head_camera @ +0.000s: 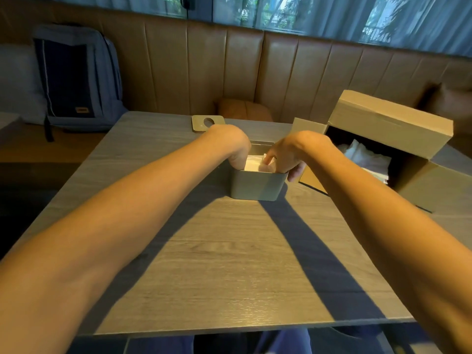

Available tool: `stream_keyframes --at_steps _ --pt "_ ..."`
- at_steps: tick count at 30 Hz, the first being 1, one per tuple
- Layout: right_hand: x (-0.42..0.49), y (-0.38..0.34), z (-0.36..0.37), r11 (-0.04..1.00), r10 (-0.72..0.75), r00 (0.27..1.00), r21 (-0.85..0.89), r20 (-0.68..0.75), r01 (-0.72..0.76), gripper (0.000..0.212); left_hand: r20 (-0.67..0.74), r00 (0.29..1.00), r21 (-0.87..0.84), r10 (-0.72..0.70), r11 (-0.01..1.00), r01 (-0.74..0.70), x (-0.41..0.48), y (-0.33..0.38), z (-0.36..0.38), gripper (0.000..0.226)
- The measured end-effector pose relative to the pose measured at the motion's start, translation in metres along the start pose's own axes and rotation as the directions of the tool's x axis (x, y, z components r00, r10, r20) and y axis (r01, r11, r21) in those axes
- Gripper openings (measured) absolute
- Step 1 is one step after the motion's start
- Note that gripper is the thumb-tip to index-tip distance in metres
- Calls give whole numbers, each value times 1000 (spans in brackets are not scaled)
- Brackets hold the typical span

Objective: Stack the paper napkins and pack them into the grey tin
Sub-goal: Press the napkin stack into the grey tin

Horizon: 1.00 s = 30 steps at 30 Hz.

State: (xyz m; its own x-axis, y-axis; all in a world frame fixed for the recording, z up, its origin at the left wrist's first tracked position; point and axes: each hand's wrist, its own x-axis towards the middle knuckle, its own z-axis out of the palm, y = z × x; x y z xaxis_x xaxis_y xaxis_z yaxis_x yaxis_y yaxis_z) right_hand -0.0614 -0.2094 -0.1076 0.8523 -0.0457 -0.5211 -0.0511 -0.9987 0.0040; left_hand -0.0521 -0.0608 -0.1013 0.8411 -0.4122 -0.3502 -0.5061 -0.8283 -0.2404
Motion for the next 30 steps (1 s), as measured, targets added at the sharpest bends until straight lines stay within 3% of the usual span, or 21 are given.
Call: stream_keyframes --at_steps 7,10,13,23,27,30 --pt "-6 5 4 998 -47 998 41 -46 49 46 -43 999 -106 -3 994 -1 -9 0 3 42" --pt "-10 7 2 990 -79 987 108 -142 95 37 -84 996 -197 -4 980 -13 -16 -6 8 36" --pt "-9 5 3 992 -92 978 66 -185 106 32 -105 994 -265 -10 964 -18 -20 -10 11 33" --pt "-6 0 16 985 -97 980 125 -175 120 35 -20 1000 -111 -12 994 10 -17 -1 5 35" --pt "-21 13 13 953 -224 891 103 -394 285 37 -41 998 -196 52 979 -59 -15 -8 -9 47" --pt "-39 34 8 917 -194 777 171 -598 361 33 -306 948 -333 85 924 -190 -18 9 -31 43"
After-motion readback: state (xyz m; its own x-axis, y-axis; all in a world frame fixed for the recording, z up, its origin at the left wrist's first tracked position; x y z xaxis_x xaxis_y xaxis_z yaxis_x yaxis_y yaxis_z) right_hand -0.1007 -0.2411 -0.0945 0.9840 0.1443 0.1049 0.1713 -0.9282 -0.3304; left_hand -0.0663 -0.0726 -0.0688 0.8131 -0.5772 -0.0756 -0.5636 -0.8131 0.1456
